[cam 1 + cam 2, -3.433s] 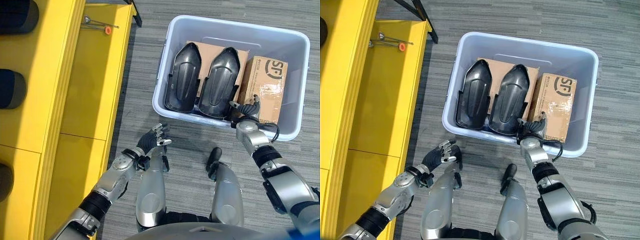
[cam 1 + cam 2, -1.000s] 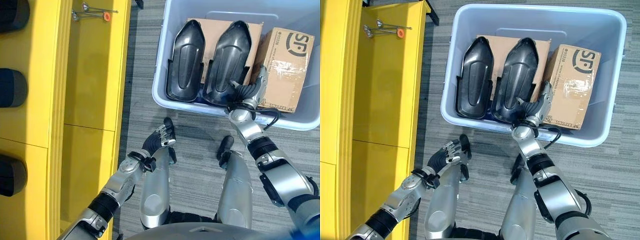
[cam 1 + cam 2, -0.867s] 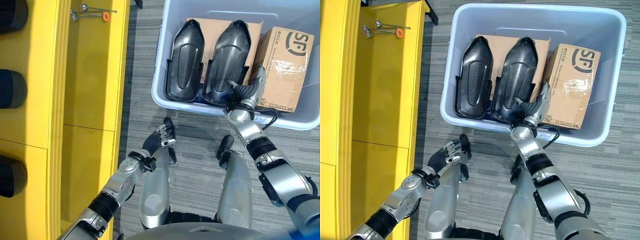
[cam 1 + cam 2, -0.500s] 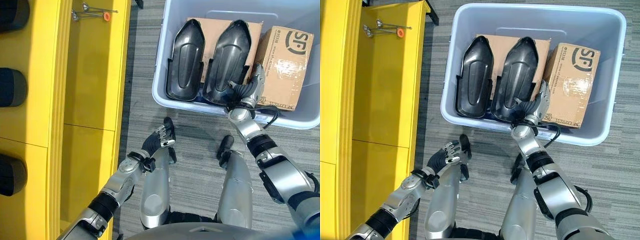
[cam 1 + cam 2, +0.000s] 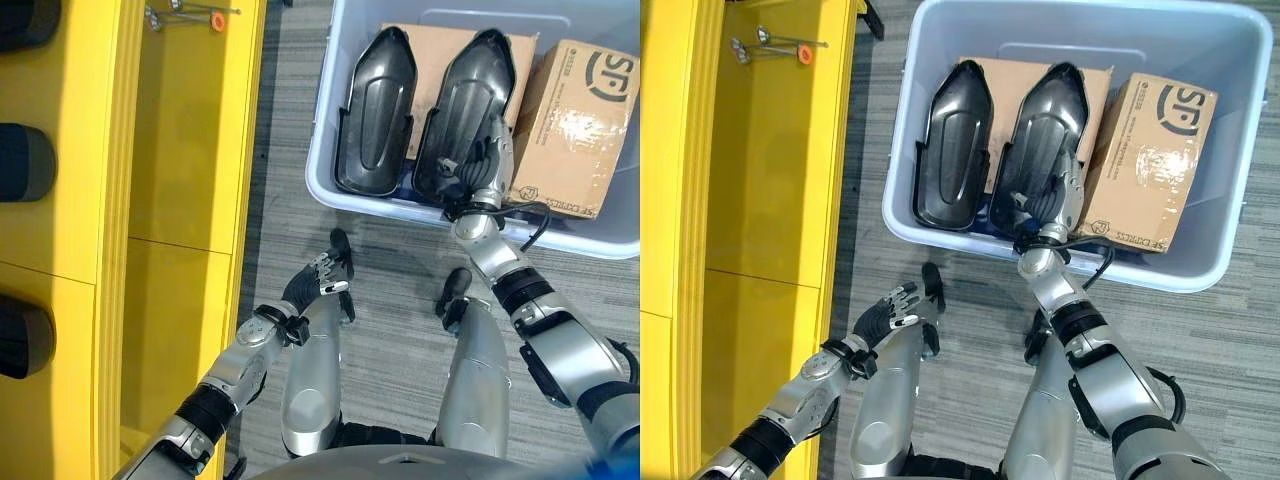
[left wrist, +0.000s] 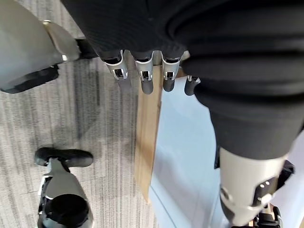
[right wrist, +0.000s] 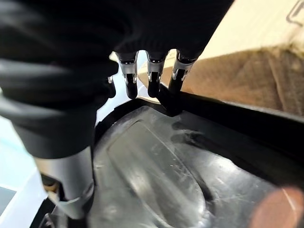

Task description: Move parts from the plastic box to the shelf.

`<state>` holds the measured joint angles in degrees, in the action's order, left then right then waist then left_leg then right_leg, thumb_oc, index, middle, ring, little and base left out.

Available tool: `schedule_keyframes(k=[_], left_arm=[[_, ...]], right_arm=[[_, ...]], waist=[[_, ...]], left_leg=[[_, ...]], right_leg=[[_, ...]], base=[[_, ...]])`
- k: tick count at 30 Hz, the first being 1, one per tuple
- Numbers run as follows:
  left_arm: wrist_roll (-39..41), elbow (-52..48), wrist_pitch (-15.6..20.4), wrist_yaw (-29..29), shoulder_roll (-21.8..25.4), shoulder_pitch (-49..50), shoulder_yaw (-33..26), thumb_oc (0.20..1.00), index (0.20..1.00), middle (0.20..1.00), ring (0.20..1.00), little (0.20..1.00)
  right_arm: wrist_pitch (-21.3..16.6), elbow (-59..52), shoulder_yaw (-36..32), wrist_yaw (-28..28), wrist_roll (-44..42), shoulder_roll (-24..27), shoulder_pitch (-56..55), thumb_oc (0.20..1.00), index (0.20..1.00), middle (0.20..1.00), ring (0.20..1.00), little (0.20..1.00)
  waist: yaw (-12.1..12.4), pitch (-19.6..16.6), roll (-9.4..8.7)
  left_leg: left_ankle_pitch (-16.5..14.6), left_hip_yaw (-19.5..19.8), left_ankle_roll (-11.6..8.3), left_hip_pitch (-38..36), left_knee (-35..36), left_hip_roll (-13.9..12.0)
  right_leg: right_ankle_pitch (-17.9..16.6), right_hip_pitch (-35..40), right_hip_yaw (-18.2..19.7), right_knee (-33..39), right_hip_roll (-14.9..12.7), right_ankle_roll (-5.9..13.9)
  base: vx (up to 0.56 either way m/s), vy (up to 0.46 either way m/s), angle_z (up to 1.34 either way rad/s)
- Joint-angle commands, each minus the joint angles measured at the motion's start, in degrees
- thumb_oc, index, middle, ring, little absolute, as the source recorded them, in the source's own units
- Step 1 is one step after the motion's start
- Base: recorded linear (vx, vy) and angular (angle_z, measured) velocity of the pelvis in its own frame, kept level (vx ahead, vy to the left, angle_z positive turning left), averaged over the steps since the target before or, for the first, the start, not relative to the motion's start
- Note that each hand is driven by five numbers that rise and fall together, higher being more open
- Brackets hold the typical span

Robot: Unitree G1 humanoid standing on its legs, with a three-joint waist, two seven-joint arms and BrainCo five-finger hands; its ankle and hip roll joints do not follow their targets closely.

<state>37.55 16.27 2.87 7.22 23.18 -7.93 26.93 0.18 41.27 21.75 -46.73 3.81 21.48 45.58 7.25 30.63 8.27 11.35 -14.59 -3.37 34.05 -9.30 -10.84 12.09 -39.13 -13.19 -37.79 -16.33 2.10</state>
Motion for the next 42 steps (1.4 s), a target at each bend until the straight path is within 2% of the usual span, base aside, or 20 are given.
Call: schedule_keyframes(k=[1, 2, 3, 5, 6, 8, 9, 10, 11, 12, 13, 18, 19, 24, 32, 35, 38, 40, 41, 42], left_arm=[[-0.98, -0.44, 1.71, 1.71, 0.04, -0.85, 1.78, 1.0, 1.0, 1.0, 1.0, 1.0], [-0.87, -0.38, 1.8, 1.74, 0.04, -0.84, 1.8, 1.0, 1.0, 1.0, 1.0, 1.0], [-1.03, -0.15, 1.97, 1.4, -0.2, -0.24, 2.23, 1.0, 1.0, 1.0, 1.0, 1.0], [-0.85, -0.17, 1.94, 1.0, -0.31, -0.34, 2.39, 1.0, 1.0, 1.0, 1.0, 1.0], [-0.85, -0.23, 1.95, 0.98, -0.32, -1.06, 2.01, 1.0, 1.0, 1.0, 1.0, 1.0], [-1.11, -0.17, 1.96, 1.04, -0.5, -0.97, 2.11, 1.0, 1.0, 1.0, 1.0, 1.0], [-1.18, -0.12, 1.93, 1.03, -0.56, -0.3, 2.5, 1.0, 1.0, 1.0, 1.0, 1.0], [-1.28, -0.1, 2.12, 0.97, -0.75, -0.85, 2.31, 1.0, 1.0, 1.0, 1.0, 1.0], [-1.31, -0.01, 2.15, 1.05, -0.81, -0.23, 2.71, 1.0, 1.0, 1.0, 1.0, 1.0], [-1.37, -0.18, 2.3, 0.99, -0.85, -0.8, 2.55, 1.0, 1.0, 1.0, 1.0, 1.0], [-1.4, -0.2, 2.32, 0.96, -0.85, -0.76, 2.61, 1.0, 1.0, 1.0, 1.0, 1.0], [-1.86, -0.27, 2.7, 0.91, -1.09, -0.59, 2.54, 1.0, 1.0, 1.0, 1.0, 1.0], [-1.76, -0.14, 2.78, 0.96, -1.05, 0.2, 2.81, 1.0, 1.0, 1.0, 1.0, 1.0], [-1.83, 0.03, 2.42, 2.08, -0.38, 0.47, 1.82, 1.0, 1.0, 1.0, 1.0, 1.0], [-2.27, -1.27, 0.78, 3.07, 0.82, 1.04, 1.37, 1.0, 1.0, 1.0, 1.0, 1.0], [-2.42, -1.62, 0.78, 3.14, 1.01, 1.31, 1.57, 1.0, 1.0, 1.0, 1.0, 1.0], [-2.25, -1.76, 1.1, 2.82, 0.5, 1.65, 2.2, 1.0, 1.0, 1.0, 1.0, 1.0], [-2.01, -1.44, 1.76, 2.63, 0.18, 1.74, 2.64, 1.0, 1.0, 1.0, 1.0, 1.0], [-1.91, -1.48, 2.02, 2.22, -0.27, 0.96, 2.62, 1.0, 1.0, 1.0, 1.0, 1.0], [-1.71, -1.56, 2.41, 1.46, -0.52, 1.01, 3.31, 1.0, 1.0, 1.0, 1.0, 1.0]], right_arm=[[-2.29, 1.5, -0.72, -0.45, -1.85, 1.66, 2.64, 1.0, 1.0, 1.0, 1.0, 1.0], [-2.35, 1.69, -0.82, -0.49, -2.4, 1.62, 2.66, 1.0, 1.0, 1.0, 1.0, 1.0], [-2.98, 2.84, -1.49, -0.85, -4.27, 1.5, 1.93, 1.0, 1.0, 1.0, 1.0, 1.0], [-4.21, 4.6, -2.95, -1.66, -7.37, 1.27, 1.75, 1.0, 1.0, 1.0, 1.0, 1.0], [-4.22, 4.55, -2.97, -1.68, -7.35, 1.41, 2.58, 1.0, 1.0, 1.0, 1.0, 1.0], [-4.96, 5.46, -3.67, -2.19, -6.69, 1.5, 2.89, 1.0, 1.0, 1.0, 1.0, 1.0], [-5.24, 5.61, -3.81, -2.15, -6.55, 1.5, 2.15, 1.0, 1.0, 1.0, 1.0, 1.0], [-5.97, 5.66, -4.21, -2.44, -5.58, 1.64, 3.01, 1.0, 1.0, 1.0, 1.0, 1.0], [-6.27, 5.74, -4.26, -2.68, -5.33, 1.5, 2.35, 1.0, 1.0, 1.0, 1.0, 1.0], [-6.81, 5.22, -4.48, -3.36, -4.63, 1.64, 3.15, 1.0, 1.0, 1.0, 1.0, 1.0], [-6.79, 5.1, -4.52, -3.4, -4.67, 1.65, 3.16, 1.0, 1.0, 1.0, 1.0, 1.0], [-5.09, 4.11, -3.77, 3.08, -5.53, 1.73, 2.29, 1.0, 1.0, 1.0, 1.0, 1.0], [-5.18, 3.92, -2.98, 4.68, -5.6, 1.65, 1.28, 1.0, 1.0, 1.0, 1.0, 1.0], [-5.21, 3.99, -0.24, 13.11, -9.15, 1.81, 2.62, 1.0, 1.0, 1.0, 1.0, 1.0], [-4.59, 3.1, 1.63, 16.68, -10.1, 1.85, 6.84, 1.0, 1.0, 1.0, 1.0, 1.0], [-3.25, 2.41, 1.84, 14.49, -10.7, 1.47, 8.38, 1.0, 1.0, 1.0, 1.0, 1.0], [-1.74, 3.33, -0.27, 5.32, -7.09, 1.75, 8.61, 1.0, 1.0, 1.0, 1.0, 1.0], [-2.56, 3.78, -1.0, 2.02, -4.84, 1.89, 8.44, 1.0, 1.0, 1.0, 1.0, 1.0], [-4.53, 3.48, -1.74, -1.25, -2.15, 2.35, 8.95, 1.0, 1.0, 1.0, 1.0, 1.0], [-6.36, 1.01, -2.87, -3.93, 3.08, 3.04, 8.5, 1.0, 1.0, 1.0, 1.0, 1.0]], waist=[[0.83, -0.83, 2.21], [0.82, -0.83, 2.27], [0.52, -0.83, 2.34], [0.39, -0.83, 2.68], [0.62, -0.83, 2.89], [0.64, -0.83, 3.07], [0.44, -0.83, 2.91], [0.55, -0.83, 3.23], [0.37, -0.83, 3.1], [0.51, -0.83, 3.43], [0.48, -0.83, 3.45], [0.08, -0.83, 3.45], [-0.2, -0.83, 3.25], [0.33, -0.83, 3.54], [1.68, -0.83, 3.82], [2.02, -0.83, 3.97], [1.84, -0.83, 4.19], [1.69, -0.83, 4.3], [1.72, -0.83, 4.59], [1.28, -0.83, 4.63]], left_leg=[[-8.55, 1.39, -0.49, 1.28, -8.03, 1.16], [-8.57, 1.37, -0.48, 1.37, -8.09, 1.14], [-10.22, 1.61, -1.09, 0.43, -8.98, 1.52], [-10.49, 1.63, -1.1, 1.22, -9.66, 1.55], [-8.86, 1.27, -0.43, 2.72, -9.05, 1.15], [-8.89, 1.34, -0.47, 3.01, -9.15, 1.08], [-10.44, 1.73, -1.15, 1.67, -9.75, 1.44], [-8.87, 1.35, -0.5, 3.15, -9.16, 1.05], [-10.39, 1.69, -1.18, 1.82, -9.71, 1.4], [-8.78, 1.32, -0.56, 3.34, -9.13, 1.01], [-8.78, 1.32, -0.57, 3.35, -9.14, 1.01], [-8.77, 1.03, -0.66, 3.18, -8.89, 0.98], [-10.4, 1.3, -1.32, 1.64, -9.54, 1.36], [-9.99, 1.36, -1.47, 1.7, -9.51, 1.29], [-9.87, 1.92, -1.49, 1.46, -9.72, 1.38], [-9.85, 1.97, -1.52, 1.2, -9.63, 1.42], [-9.87, 1.78, -1.55, 0.78, -9.28, 1.43], [-9.9, 1.68, -1.51, 0.86, -9.2, 1.39], [-8.33, 1.35, -0.81, 2.57, -8.6, 0.95], [-8.17, 1.19, -0.85, 2.67, -8.33, 0.88]], right_leg=[[-4.44, -0.4, -3.91, 1.91, 0.83, 0.16], [-4.38, -0.52, -3.89, 1.77, 0.8, 0.13], [-2.56, 0.13, -3.03, 0.45, 0.33, 0.89], [-1.99, -0.8, -2.83, -0.68, 0.1, 0.74], [-3.59, -2.21, -3.55, 0.0, 0.44, -0.16], [-3.4, -2.62, -3.48, -0.44, 0.43, -0.24], [-1.86, -1.37, -2.76, -1.09, 0.16, 0.62], [-3.31, -2.93, -3.37, -0.72, 0.49, -0.27], [-1.8, -1.72, -2.66, -1.37, 0.2, 0.59], [-3.38, -3.25, -3.3, -0.78, 0.59, -0.28], [-3.38, -3.29, -3.27, -0.81, 0.61, -0.28], [-3.37, -3.45, -3.0, -0.47, 0.67, -0.26], [-1.74, -2.1, -2.23, -1.21, 0.27, 0.59], [-1.52, -2.25, -2.39, -1.73, -0.11, 0.33], [-1.15, -2.02, -3.09, -2.96, -0.78, 0.18], [-1.09, -1.88, -3.24, -3.18, -0.94, 0.19], [-1.04, -1.74, -3.03, -3.04, -0.83, 0.28], [-1.09, -1.89, -2.88, -2.96, -0.78, 0.34], [-2.79, -3.49, -3.44, -2.15, -0.24, -0.51], [-3.06, -3.68, -3.2, -1.65, 0.1, -0.34]], base=[[0.0, 0.0, 0.0], [0.07, -0.004, -0.01], [0.06, -0.005, 0.02], [-0.02, -0.008, 0.1], [-0.09, -0.008, 0.08], [-0.01, -0.009, 0.03], [-0.01, -0.006, 0.03], [0.06, -0.003, 0.03], [-0.1, -0.003, 0.01], [0.0, 0.0, 0.0], [-0.09, -0.003, -0.02], [0.0, 0.002, -0.02], [0.05, 0.004, 0.01], [0.0, -0.001, -0.01], [0.0, -0.011, 0.04], [0.01, -0.004, 0.05], [0.02, 0.031, 0.01], [-0.03, 0.033, 0.01], [-0.08, 0.049, -0.04], [-0.08, 0.049, -0.01]])
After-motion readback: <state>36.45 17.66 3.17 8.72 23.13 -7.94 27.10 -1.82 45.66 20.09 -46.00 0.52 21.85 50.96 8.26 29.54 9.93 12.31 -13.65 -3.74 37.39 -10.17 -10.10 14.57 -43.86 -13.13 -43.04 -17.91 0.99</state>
